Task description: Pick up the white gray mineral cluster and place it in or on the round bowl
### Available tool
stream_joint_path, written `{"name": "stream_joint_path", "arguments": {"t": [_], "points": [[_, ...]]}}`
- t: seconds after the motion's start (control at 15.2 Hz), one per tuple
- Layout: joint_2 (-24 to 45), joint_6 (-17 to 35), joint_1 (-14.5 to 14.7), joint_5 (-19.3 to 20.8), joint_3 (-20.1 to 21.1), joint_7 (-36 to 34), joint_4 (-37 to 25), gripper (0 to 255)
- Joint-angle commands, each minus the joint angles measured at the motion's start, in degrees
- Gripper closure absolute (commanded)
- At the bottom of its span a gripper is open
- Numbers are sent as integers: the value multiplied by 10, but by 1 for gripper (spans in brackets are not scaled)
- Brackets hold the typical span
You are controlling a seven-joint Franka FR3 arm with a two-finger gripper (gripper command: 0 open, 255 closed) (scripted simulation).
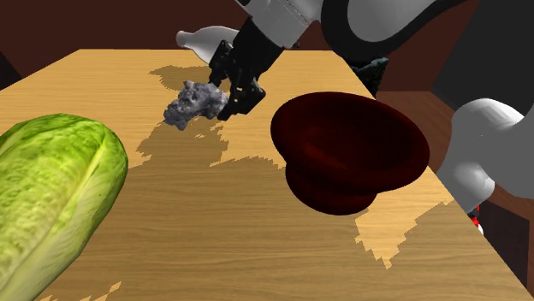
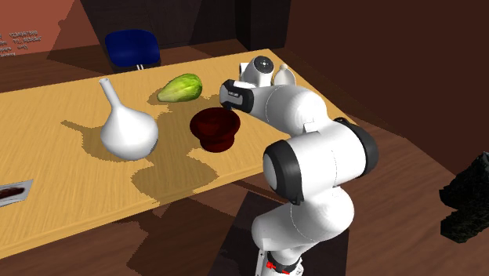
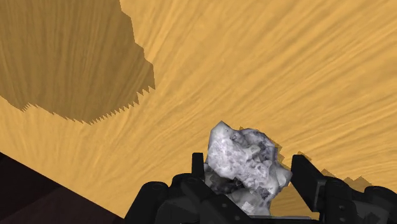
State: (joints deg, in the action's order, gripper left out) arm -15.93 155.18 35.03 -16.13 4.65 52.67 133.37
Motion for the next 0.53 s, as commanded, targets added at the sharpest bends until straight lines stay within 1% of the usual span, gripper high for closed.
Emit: {"name": "stream_joint_path", "arguments": {"t": [0.0, 0.46], "points": [[-4, -14, -2, 4, 0, -4, -10, 255], [-17, -68, -10, 20, 2, -21, -51, 255]]}}
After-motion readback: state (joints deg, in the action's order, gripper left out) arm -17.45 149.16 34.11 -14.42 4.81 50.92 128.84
